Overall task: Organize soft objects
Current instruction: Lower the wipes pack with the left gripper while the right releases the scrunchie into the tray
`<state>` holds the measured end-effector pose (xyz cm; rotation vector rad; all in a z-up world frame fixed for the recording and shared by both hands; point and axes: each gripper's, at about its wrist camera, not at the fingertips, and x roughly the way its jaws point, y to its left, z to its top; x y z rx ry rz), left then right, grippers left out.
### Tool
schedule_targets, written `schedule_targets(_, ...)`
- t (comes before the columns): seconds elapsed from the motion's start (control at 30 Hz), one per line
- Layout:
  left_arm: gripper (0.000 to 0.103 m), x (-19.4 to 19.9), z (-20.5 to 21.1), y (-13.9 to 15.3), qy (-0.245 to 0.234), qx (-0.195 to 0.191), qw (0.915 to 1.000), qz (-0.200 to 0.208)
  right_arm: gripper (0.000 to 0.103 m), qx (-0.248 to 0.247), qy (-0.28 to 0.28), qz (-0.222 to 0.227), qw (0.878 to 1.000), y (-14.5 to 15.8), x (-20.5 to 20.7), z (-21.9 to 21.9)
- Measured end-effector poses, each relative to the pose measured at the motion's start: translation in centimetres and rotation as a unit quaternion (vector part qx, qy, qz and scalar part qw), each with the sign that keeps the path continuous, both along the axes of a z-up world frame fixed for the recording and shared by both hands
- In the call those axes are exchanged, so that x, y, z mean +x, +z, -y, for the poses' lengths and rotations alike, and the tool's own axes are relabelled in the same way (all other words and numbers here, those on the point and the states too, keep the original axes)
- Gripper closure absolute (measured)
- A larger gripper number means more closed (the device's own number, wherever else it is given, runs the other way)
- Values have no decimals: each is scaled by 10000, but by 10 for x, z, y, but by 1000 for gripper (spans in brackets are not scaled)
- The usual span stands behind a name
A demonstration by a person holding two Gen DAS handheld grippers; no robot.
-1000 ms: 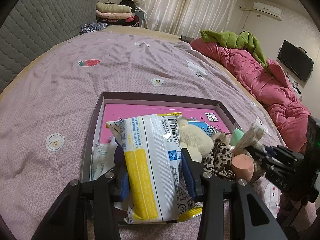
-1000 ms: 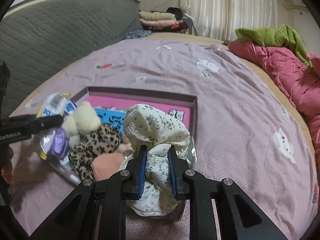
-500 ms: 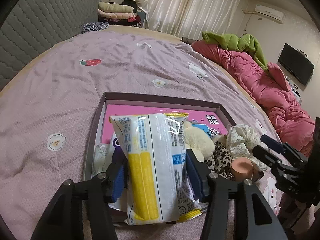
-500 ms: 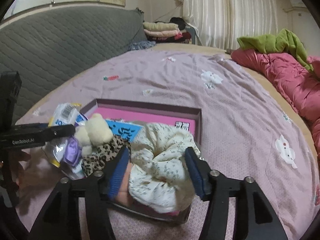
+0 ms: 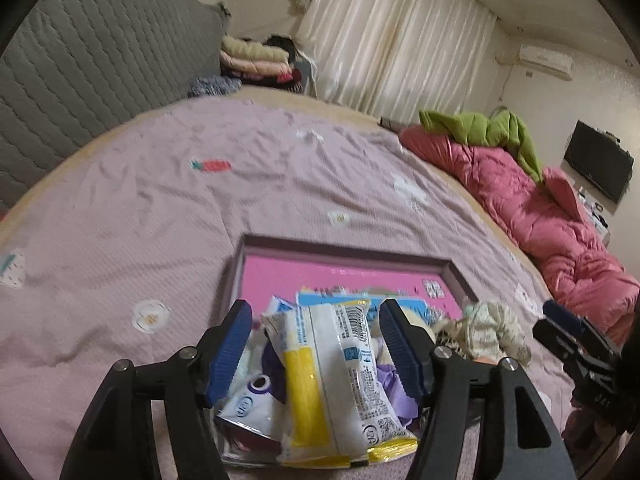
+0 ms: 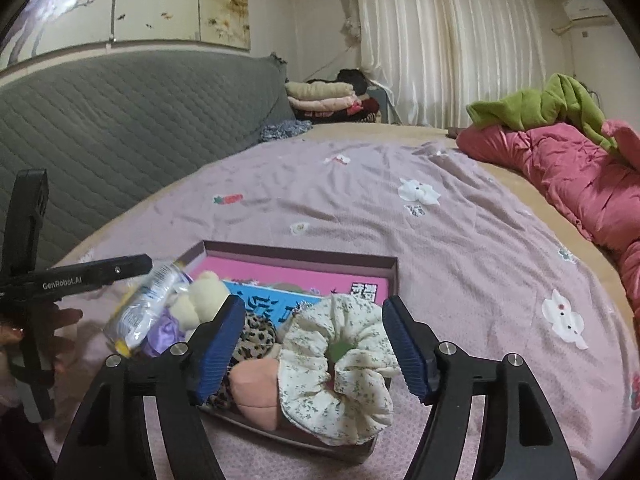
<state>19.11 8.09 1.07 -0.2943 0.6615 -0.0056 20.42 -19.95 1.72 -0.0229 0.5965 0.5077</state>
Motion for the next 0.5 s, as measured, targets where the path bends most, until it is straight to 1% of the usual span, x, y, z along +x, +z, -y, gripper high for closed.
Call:
schedule_targets(0.1,37,-7,0,9,71,145,9998,93,30,31,-4,73,10000,5,-7,0)
schedule_targets(0.27,37,-25,14,11,72,377,9992,-56,29,86,-10,-3,10000,7,-24,-2)
schedule_targets(0.4,37,-41,28,6,43,378,9988,-303,29,-14,-13,-74,10000,5,-48,-5)
schedule_targets(0.5,37,-54,44,-4,6,402,9974,-603,29,-186,-19,-147,9997,2,-64,-8)
